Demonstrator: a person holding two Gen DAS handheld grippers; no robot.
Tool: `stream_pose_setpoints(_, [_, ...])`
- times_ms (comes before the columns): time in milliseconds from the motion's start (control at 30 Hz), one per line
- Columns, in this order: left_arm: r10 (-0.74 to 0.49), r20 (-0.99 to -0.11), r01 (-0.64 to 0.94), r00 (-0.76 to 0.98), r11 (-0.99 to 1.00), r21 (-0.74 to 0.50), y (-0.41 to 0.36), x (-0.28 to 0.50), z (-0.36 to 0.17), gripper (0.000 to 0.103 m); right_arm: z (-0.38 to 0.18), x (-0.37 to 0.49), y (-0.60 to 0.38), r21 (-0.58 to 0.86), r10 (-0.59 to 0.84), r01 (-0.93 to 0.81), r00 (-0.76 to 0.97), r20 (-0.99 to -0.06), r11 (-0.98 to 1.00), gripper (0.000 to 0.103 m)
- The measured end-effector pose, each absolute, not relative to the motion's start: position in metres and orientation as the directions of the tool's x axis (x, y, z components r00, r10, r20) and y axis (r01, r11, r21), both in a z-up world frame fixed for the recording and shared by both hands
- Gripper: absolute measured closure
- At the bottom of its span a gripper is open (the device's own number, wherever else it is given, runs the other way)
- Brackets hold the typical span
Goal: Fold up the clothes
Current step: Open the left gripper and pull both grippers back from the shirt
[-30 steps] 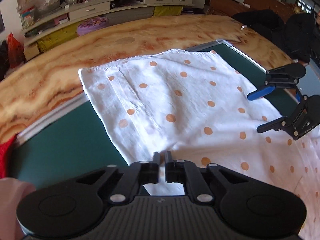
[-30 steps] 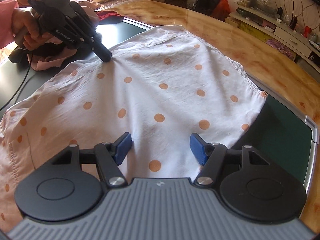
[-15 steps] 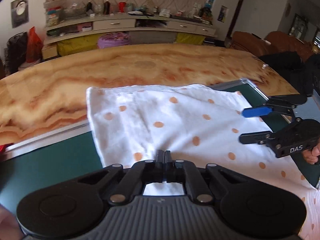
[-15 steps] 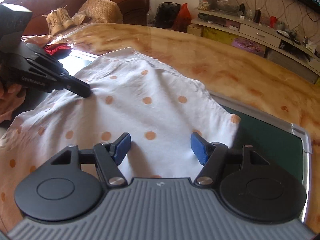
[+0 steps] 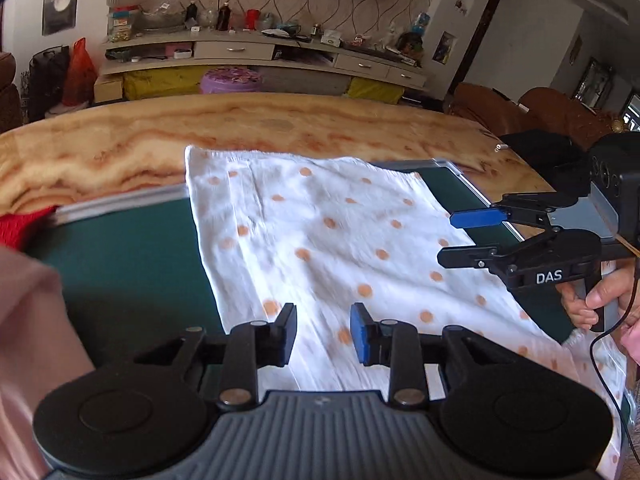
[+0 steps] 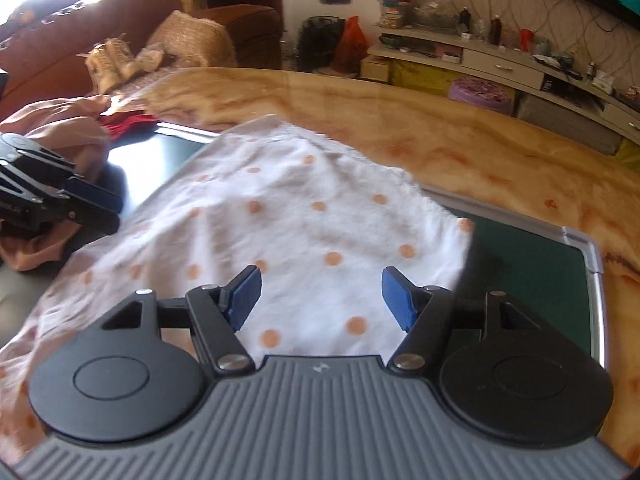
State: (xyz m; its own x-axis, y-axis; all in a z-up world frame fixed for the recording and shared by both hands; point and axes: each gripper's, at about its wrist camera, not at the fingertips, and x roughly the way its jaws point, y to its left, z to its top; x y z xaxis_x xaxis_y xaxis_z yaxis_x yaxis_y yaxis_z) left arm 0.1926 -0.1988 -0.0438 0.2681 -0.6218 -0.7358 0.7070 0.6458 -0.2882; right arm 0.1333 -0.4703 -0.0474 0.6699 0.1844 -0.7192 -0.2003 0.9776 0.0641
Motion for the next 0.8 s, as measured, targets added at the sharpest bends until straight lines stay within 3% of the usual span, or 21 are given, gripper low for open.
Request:
stream_pose_setpoints(67, [-0.616,-0.750,0.694,0.242,0.650,-0.310,-0.187,0.171,-0.052,0.068,-0.044,0.104,-0.447,0.053,0.217,-0.263,0.648,-0.730,0.963,0.028])
stream_pose_setpoints(200, [-0.550,-0.785,0.713,0.286,0.670,-0.210,-0.171,0.139,-0.066,0.069,-0.054,0.051,-0.412,0.028,0.225,-0.326,0.584,-0.780,0.945,0.028])
stream_pose_setpoints(367, [-0.447,-0.810,0.692,0.379,0.719,-0.073,-0.138,0.119,-0.058,0.070,-0.065,0.011,-0.416,0.012,0.161,-0.258,0.566,-0.808,0.966,0.026])
stream_pose_setpoints(500, [-0.530,-0.774,0.682,0.347,0.709,-0.179,-0.123,0.090,-0.039,0.069,-0.058,-0.006,-0.428,0.061,0.157,-0.182,0.579,-0.800,0.981,0.026])
stream_pose_setpoints(633, [-0.637,-0.717,0.725,0.283,0.631,-0.275,-0.136,0.040,-0.027,0.061,-0.048,-0.045,-0.394,0.118,0.201,-0.172,0.623,-0.756,0.978,0.026])
stream_pose_setpoints(800, [-0.587,-0.770,0.733,0.251,0.635,-0.245,-0.135,0.003,-0.057,0.063,-0.055,-0.105,-0.347,0.164,0.221,-0.149,0.634,-0.741,0.975,0.026])
